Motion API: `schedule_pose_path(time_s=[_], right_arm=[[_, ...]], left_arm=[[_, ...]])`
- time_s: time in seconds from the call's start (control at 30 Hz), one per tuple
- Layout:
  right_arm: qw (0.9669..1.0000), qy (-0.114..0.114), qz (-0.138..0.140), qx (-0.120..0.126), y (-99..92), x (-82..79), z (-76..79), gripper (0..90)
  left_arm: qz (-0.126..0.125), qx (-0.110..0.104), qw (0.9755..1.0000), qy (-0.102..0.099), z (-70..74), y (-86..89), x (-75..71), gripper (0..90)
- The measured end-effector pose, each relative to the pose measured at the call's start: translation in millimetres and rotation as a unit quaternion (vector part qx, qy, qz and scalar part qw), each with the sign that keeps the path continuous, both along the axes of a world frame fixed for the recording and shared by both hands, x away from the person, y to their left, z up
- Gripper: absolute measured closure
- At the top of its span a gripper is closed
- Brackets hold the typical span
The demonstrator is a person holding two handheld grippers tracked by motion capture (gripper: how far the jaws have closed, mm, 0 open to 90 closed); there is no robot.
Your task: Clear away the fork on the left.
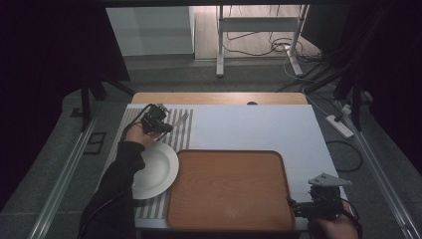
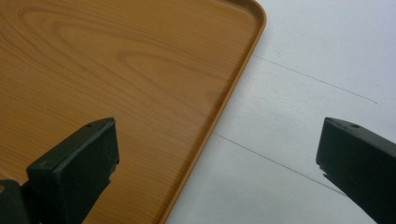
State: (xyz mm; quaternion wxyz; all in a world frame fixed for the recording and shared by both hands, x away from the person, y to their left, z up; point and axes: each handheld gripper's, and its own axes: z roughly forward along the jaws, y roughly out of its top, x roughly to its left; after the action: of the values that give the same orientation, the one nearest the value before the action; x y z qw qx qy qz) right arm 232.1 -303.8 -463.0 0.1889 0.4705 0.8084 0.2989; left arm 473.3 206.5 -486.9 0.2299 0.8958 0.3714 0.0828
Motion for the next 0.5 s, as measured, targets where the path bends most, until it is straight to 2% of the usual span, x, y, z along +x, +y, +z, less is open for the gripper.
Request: schedule_pose_path(time_s=[0.23, 0.5], right_arm=[[1.0000, 0.001, -0.001, 0.000, -0.2, 0.0, 0.2, 0.0], [1.0000, -0.002, 0.000, 0.003, -0.6, -0.3, 0.2, 0.0]], left_arm=[[-0.023, -0.002, 0.9997, -0.001, 6.6, -25.4, 2.0, 86.7], [-0.057, 0.009, 0.9984, -0.003, 15.8, -58.1, -1.3, 86.6]])
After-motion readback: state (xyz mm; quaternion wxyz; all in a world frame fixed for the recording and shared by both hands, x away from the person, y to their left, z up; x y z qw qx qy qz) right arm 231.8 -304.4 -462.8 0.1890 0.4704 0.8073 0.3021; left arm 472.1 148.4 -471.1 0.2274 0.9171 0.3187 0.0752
